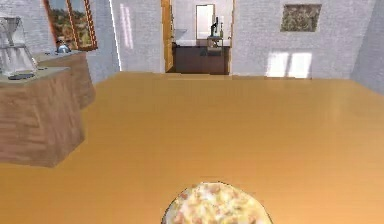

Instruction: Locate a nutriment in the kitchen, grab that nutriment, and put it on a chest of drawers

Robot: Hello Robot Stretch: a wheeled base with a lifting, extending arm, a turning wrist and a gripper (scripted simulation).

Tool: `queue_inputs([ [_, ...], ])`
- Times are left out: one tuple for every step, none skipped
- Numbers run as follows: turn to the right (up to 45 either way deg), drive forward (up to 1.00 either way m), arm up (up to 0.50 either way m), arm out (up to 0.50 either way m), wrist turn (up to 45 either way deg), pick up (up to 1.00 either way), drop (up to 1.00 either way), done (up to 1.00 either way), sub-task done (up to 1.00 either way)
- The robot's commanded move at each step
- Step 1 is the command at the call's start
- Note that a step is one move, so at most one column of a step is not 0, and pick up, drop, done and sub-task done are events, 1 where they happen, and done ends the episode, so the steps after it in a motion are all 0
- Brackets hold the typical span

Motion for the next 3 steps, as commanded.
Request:
queue_inputs([
  [3.0,0.0,0.0,0.0,0.0,0.0,0.0,0.0,0.0],
  [0.0,1.0,0.0,0.0,0.0,0.0,0.0,0.0,0.0],
  [0.0,1.0,0.0,0.0,0.0,0.0,0.0,0.0,0.0],
])
